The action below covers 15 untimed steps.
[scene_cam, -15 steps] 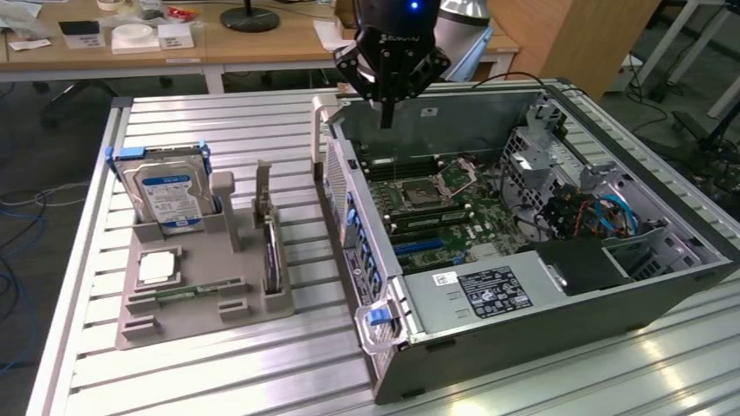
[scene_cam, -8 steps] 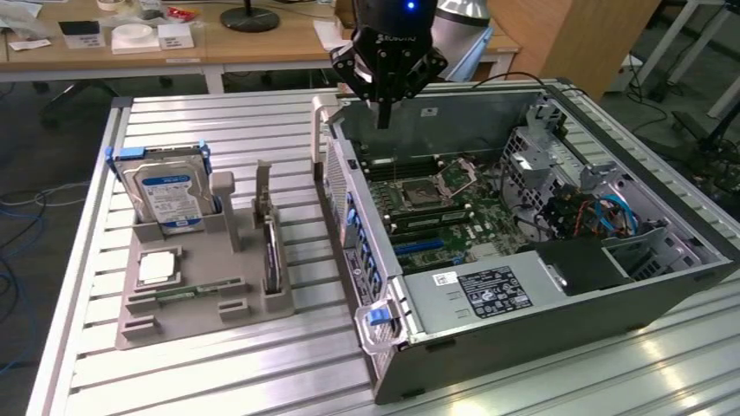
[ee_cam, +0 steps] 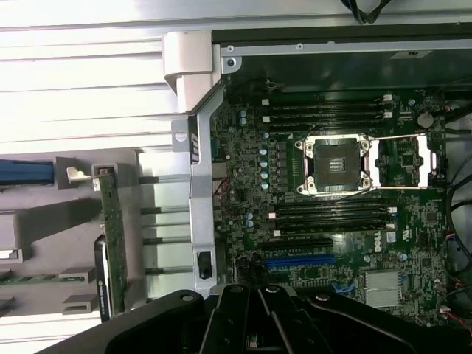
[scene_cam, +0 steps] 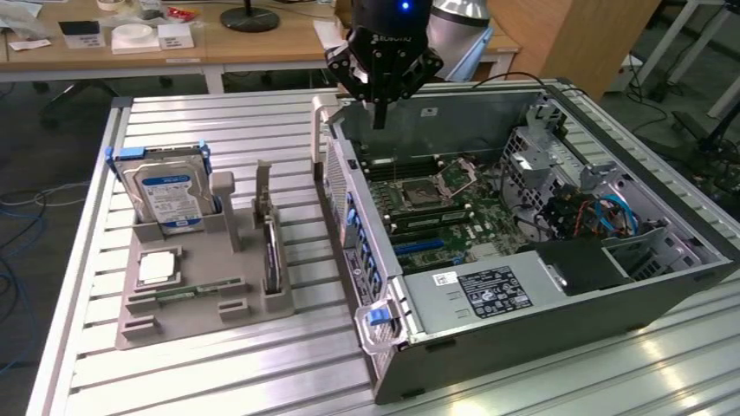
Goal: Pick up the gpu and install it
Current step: 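Reach for the gpu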
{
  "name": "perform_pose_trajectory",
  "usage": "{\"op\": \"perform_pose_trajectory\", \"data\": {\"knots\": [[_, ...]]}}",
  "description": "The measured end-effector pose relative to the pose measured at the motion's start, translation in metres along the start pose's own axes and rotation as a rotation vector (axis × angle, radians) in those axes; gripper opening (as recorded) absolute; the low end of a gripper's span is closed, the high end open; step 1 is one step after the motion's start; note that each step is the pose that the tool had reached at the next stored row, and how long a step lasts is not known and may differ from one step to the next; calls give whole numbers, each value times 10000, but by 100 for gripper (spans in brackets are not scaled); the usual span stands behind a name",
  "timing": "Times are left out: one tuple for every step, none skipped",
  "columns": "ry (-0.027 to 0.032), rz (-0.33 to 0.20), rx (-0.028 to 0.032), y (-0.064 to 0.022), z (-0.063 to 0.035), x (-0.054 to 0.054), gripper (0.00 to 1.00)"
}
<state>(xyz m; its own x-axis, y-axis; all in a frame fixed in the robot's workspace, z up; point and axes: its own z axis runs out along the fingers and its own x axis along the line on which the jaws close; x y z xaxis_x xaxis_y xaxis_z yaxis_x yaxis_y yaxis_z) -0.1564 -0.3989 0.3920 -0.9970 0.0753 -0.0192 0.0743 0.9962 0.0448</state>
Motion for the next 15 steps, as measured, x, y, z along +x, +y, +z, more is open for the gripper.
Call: {"op": "perform_pose_trajectory", "data": {"knots": [[0,0,1,-1,0,10,11],[1,0,1,-2,-1,27,11],[0,1,0,-3,-1,49,11],[0,0,0,-5,-1,66,11],[0,1,1,-6,-1,80,11],[0,0,0,-7,-1,94,11],[0,0,0,-8,-1,107,11],[0,0,0,-9,-2,120,11],[-1,0,0,-10,-2,131,11],[-1,1,-1,-10,-1,138,11],[0,1,-1,-10,-1,144,11],[1,0,0,-11,-1,148,11],[3,1,1,-11,-2,153,11],[4,1,0,-12,-1,157,11],[5,1,0,-12,-1,161,11]]}}
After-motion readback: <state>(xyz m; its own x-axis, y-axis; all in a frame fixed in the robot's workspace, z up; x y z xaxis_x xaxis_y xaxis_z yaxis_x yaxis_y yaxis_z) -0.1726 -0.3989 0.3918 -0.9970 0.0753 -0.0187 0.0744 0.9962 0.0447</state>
